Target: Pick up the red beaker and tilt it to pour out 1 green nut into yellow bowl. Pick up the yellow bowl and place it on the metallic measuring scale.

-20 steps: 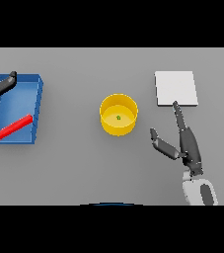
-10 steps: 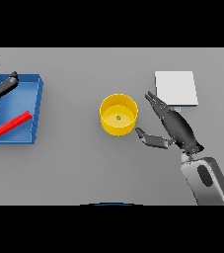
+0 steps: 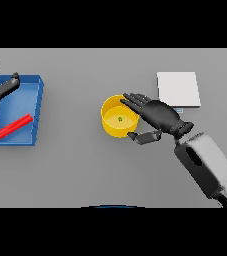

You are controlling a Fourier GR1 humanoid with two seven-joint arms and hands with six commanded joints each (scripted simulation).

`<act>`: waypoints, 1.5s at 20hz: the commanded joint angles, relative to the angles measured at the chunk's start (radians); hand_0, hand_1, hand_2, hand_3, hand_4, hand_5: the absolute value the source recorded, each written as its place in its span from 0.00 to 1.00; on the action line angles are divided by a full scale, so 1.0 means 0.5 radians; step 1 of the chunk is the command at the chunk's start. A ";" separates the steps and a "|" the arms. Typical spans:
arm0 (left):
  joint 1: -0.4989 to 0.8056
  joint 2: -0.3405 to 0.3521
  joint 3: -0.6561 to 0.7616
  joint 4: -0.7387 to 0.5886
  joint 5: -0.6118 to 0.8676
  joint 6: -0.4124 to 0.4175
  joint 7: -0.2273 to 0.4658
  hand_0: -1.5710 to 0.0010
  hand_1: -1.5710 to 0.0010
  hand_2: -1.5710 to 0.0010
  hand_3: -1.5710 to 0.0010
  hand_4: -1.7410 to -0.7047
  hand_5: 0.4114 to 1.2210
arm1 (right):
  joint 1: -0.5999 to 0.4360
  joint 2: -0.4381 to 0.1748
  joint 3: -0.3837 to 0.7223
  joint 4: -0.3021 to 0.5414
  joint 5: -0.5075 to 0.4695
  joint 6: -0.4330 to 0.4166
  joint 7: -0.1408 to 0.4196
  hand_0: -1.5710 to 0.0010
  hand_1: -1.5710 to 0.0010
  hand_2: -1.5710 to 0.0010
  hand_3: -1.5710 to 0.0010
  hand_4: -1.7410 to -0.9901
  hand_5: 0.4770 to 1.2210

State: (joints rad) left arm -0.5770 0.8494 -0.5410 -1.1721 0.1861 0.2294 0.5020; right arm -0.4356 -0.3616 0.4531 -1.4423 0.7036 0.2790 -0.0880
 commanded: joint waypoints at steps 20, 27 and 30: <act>0.005 0.034 0.015 0.014 0.015 -0.041 -0.040 1.00 1.00 1.00 1.00 0.91 0.40 | -0.477 0.116 0.350 0.649 0.174 0.367 -0.163 1.00 1.00 1.00 1.00 0.58 0.29; -0.015 0.016 0.011 0.025 0.005 -0.030 -0.044 1.00 1.00 1.00 1.00 0.91 0.38 | -0.515 0.146 0.420 0.697 0.235 0.390 -0.137 0.84 0.85 0.85 0.84 0.47 0.57; -0.024 0.021 0.022 0.019 0.013 -0.026 -0.032 1.00 1.00 1.00 1.00 0.91 0.39 | -0.530 0.141 0.417 0.683 0.211 0.482 -0.101 0.43 0.46 0.48 0.62 0.28 0.78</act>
State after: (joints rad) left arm -0.5889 0.8593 -0.5303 -1.1625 0.1927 0.2163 0.4862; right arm -0.7011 -0.2912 0.6615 -1.1012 0.8088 0.5192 -0.1382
